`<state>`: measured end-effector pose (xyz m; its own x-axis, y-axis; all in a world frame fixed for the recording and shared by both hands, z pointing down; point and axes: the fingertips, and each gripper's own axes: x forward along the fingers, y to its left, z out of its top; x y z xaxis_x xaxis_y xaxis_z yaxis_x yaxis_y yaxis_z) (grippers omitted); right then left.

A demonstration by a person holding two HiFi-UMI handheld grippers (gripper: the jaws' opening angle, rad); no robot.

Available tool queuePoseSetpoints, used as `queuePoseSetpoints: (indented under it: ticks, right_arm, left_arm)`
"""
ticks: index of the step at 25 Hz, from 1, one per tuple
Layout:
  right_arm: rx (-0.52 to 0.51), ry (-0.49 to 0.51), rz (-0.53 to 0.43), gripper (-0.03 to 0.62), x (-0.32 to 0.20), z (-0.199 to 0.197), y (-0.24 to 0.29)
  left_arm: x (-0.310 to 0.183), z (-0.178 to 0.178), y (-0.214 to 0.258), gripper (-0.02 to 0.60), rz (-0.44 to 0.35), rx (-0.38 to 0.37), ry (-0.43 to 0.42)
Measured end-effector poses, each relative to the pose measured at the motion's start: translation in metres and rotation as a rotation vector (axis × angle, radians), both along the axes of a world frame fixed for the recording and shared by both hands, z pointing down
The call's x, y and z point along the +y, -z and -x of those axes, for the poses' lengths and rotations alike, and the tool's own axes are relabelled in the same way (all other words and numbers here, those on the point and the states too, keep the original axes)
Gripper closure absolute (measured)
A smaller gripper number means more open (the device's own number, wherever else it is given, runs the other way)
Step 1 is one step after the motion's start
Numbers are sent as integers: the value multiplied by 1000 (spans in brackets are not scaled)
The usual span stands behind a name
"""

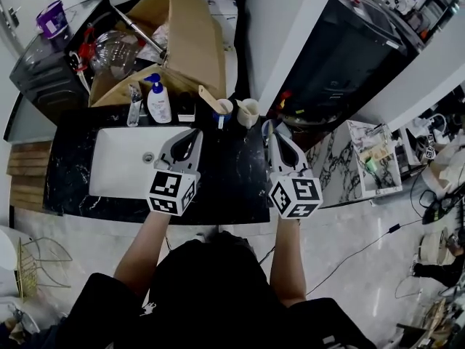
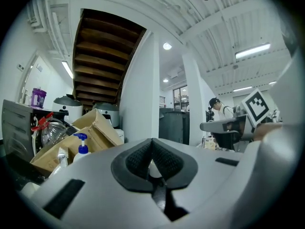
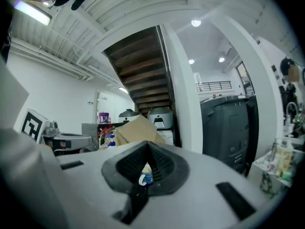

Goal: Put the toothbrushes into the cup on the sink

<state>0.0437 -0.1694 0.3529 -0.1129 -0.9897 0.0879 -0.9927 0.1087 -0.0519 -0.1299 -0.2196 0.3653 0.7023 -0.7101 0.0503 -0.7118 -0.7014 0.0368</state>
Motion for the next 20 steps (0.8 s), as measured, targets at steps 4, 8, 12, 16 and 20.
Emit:
queuePoseSetpoints:
  ticks: [4,8,12,16,20]
  right_arm:
    - [-2,-13,-11,592,20,14,9]
    - [3,-37,-14,592,39,21,11]
    - [-10,-57,-28,592,57,20,14]
    - [-28,-73,-56,592,71,17,23]
    - [-32,-79,-82,592,77,22,33]
  left_arm:
    - [10,13,6,578,7,18,-26]
    - [18,27,6,578,-10,4,-18]
    - [26,43,2,578,-26,-12,-1]
    - [34,55,7,578,-50,-17,6]
    - [37,64,15,578,-72,-20,9]
